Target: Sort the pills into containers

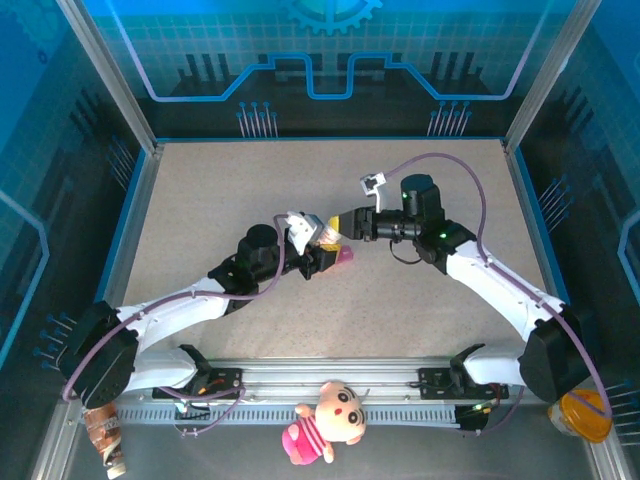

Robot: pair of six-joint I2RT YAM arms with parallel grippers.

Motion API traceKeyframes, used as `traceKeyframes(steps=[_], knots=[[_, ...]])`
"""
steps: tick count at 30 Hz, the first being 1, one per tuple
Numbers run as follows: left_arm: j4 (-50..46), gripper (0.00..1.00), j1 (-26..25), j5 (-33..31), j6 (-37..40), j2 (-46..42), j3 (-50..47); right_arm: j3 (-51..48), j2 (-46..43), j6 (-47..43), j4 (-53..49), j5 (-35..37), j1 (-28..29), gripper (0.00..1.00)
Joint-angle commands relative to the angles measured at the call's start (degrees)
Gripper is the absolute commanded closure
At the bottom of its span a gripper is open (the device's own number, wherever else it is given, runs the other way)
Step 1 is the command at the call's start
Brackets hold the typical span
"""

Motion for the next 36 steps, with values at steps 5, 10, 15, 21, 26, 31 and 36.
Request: traceKeyframes(steps=[5, 10, 15, 21, 26, 31, 36], knots=[[2.56, 1.00, 0.36, -1.56, -1.37, -1.13, 1.51, -2.56, -3.45, -3.27, 1.79, -7.54, -3.96, 0.30], [0.71, 1.00, 0.24, -2.02, -1.18, -1.72, 1.82, -2.27, -8.02, 5.40, -1.05, -3.17, -5.69, 0.18], [-2.87, 1.00, 0.22, -3.14, 0.02, -2.75, 3.81, -0.73, -10.71, 11.50, -10.20, 4.68, -5.79, 0.17], [-3.75, 1.00, 0.11, -4.13, 2.96, -2.37, 5.77, 0.63, -10.37, 15.04, -12.47, 6.93, -5.72, 0.17], [-1.43, 1.00, -0.15, -4.30, 5.27, -0.99, 5.99, 4.02, -8.72, 15.48, -12.96, 7.52, -5.71, 0.17], [-0.56, 1.00, -0.37, -3.97, 6.31, 0.77, 6.87, 7.65, -6.20, 15.38, -13.62, 7.26, -5.42, 0.17], [0.05, 1.00, -0.48, -3.70, 6.90, 1.91, 7.86, 10.58, -3.18, 15.04, -13.94, 7.14, -3.87, 0.19]])
